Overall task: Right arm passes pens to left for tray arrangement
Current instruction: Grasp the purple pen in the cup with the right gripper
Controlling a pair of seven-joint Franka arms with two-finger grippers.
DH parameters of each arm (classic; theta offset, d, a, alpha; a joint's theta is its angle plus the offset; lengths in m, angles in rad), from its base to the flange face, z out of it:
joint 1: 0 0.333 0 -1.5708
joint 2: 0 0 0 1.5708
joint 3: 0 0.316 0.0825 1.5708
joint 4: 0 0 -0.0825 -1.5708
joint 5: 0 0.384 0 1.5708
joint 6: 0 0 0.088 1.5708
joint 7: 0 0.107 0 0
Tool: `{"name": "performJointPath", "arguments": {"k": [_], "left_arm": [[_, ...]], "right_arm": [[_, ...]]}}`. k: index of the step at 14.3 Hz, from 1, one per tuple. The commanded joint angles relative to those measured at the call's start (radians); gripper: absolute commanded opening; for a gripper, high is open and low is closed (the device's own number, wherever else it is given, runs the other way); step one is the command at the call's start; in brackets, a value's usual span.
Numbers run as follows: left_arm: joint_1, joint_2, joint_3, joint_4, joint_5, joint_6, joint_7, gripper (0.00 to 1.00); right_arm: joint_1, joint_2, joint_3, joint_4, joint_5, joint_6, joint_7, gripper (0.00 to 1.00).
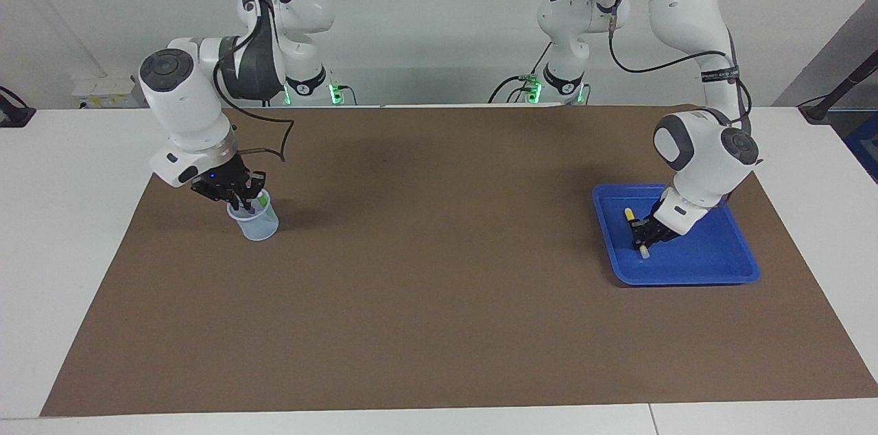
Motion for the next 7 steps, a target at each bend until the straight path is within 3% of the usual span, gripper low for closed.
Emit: {"name": "performJointPath", "arguments": {"k": [1, 2, 4, 5, 7], "left_arm": [[0.004, 0.008, -0.004, 0.0, 0.02, 0.023, 0.006, 0.15], [0.004, 0.009, -0.004, 0.0, 0.02, 0.029, 0.006, 0.27], [0.007, 0.009, -0.004, 0.002, 0.02, 0.03, 0.006, 0.61], [0.009, 0.009, -0.006, 0.004, 0.018, 0.029, 0.006, 0.72], [0.009, 0.009, -0.006, 0.01, 0.006, 0.015, -0.002, 0.8]], "right_arm": [[-0.002, -0.028, 0.01, 0.044, -0.032, -0.06, -0.062, 0.0], [0.0, -0.03, 0.015, 0.079, -0.032, -0.091, -0.073, 0.0], [-0.002, -0.022, 0.061, 0.177, -0.03, -0.169, -0.073, 0.0], [-0.002, -0.019, 0.075, 0.214, -0.027, -0.192, -0.071, 0.0], [-0.002, -0.019, 0.11, 0.251, -0.013, -0.197, -0.065, 0.0]]}}
